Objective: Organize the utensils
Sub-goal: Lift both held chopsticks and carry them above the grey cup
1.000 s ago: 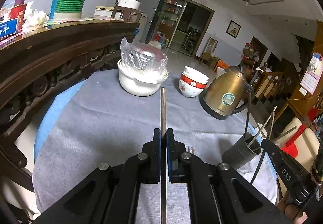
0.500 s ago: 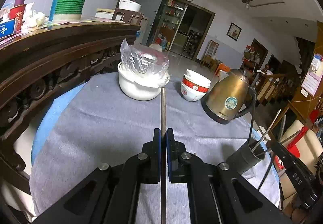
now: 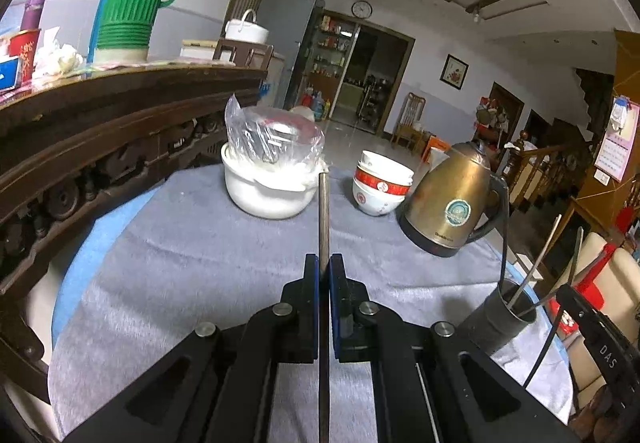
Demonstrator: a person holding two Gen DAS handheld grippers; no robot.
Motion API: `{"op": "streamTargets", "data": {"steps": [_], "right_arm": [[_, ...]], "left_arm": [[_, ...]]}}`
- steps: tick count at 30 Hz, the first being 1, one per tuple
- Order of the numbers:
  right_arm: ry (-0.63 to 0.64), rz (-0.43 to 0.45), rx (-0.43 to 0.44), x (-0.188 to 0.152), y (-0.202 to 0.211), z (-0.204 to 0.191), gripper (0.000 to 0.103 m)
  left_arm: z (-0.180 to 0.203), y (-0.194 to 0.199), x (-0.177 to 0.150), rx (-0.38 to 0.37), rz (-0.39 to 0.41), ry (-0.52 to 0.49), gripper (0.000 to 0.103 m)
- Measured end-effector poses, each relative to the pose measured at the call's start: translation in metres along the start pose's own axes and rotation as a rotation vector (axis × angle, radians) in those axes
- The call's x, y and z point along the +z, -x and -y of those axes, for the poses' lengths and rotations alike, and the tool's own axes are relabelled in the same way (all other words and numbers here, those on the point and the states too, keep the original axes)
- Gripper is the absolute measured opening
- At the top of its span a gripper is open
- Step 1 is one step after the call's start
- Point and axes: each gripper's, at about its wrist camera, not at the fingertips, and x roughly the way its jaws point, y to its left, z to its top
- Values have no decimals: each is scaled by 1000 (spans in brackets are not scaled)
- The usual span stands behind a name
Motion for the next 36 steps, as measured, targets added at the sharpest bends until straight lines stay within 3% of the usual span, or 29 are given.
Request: {"op": "streamTargets", "data": {"steps": [13, 25, 29, 36], "right_arm": [[13, 57, -54, -16, -4, 8, 6], [22, 84, -42, -26, 60, 12, 7], [24, 85, -41, -29, 70, 11, 7], [12, 81, -52, -28, 68, 14, 7]], "left_arm": [[20, -1, -12, 23, 49, -99, 5], [6, 38, -46, 24, 51, -85, 5], [10, 34, -33, 19, 65, -69, 5], [37, 10, -3, 36, 178, -100, 5]]}}
